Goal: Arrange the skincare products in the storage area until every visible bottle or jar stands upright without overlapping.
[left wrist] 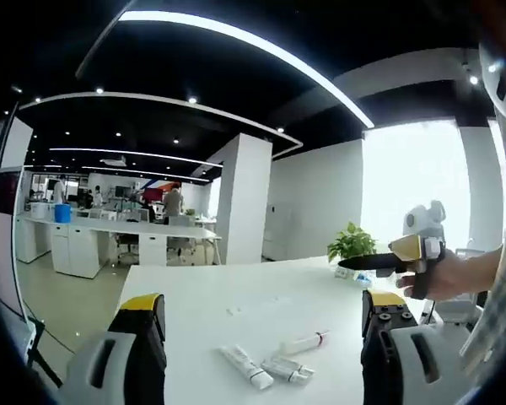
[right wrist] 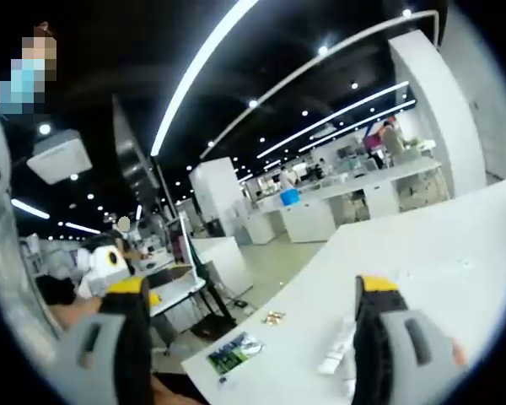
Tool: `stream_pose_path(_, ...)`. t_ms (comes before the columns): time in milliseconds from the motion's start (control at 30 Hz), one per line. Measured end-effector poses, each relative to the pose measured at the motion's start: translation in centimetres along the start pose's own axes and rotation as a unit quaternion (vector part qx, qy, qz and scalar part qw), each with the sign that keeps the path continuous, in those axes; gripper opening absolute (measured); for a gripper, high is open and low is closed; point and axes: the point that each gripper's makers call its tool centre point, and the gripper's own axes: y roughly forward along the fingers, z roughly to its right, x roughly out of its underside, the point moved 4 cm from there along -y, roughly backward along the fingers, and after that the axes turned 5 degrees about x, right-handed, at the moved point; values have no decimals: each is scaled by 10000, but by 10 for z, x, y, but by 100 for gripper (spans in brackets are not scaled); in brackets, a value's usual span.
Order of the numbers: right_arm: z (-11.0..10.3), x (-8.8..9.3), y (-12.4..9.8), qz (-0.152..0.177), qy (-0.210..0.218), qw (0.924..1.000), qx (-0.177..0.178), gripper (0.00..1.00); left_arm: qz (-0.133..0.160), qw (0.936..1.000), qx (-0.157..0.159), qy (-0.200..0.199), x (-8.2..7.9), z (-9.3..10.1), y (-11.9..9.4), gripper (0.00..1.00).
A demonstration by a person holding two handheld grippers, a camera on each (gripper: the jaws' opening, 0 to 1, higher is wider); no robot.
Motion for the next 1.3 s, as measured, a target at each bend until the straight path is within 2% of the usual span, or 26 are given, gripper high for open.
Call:
stream_pose_path(133,5,11,-4,-194,86,9997,73,99,13,10000,51,-6,-1,3,3,99)
stream_pose_path(333,7,15,-8,-205,117,9996,136,99,40,10000,64,-6,5,4,0,98)
stream_pose_path(400,8,17,-8,-190,167,9995,165,99,-43,9996,197,-221,10,6,-1,94)
stream_pose_path(433,7,17,-8,-192,178,9995,165,98,-85,9995,183,-258,12,5,-2,92)
stream_pose_path(533,1,21,-9,-242,172,9996,15,84,-20,9997,145,-181,13,4,-6,95)
stream_pose_path(567,0,22,-8,-264,135,9996,2,84,-21,9997,153,-189,13,3,-8,95)
stream_pose_path(667,1,27,-3,-336,39,9994,115,94,-141,9991,184,-345,18,0,-12,92)
stream_pose_path(733,1,36,0,-569,205,9981,80,95,-137,9994,174,-273,19,-2,-16,91)
stream_pose_path(767,-2,39,2,-631,425,9971,-33,95,-139,9995,137,-251,20,-4,-18,91)
stream_pose_path(833,-4,37,4,-491,500,9975,-111,91,-185,9993,149,-303,23,-6,-21,90)
stream_pose_path(933,-3,37,8,-357,767,9964,-44,96,-278,9991,147,-287,26,-8,-23,88)
stream_pose_path(1000,-7,35,10,-250,1109,9931,-287,96,-322,9988,198,-314,27,-9,-24,87)
stream_pose_path(1067,-7,34,12,-168,1241,9916,-319,97,-312,9988,230,-290,24,-8,-24,87)
stream_pose_path(1167,-7,38,17,-257,1190,9922,-279,97,-336,9990,266,-159,22,-9,-24,87)
stream_pose_path(1300,-9,42,21,-342,1136,9925,-303,98,-401,9987,237,-190,24,-13,-28,86)
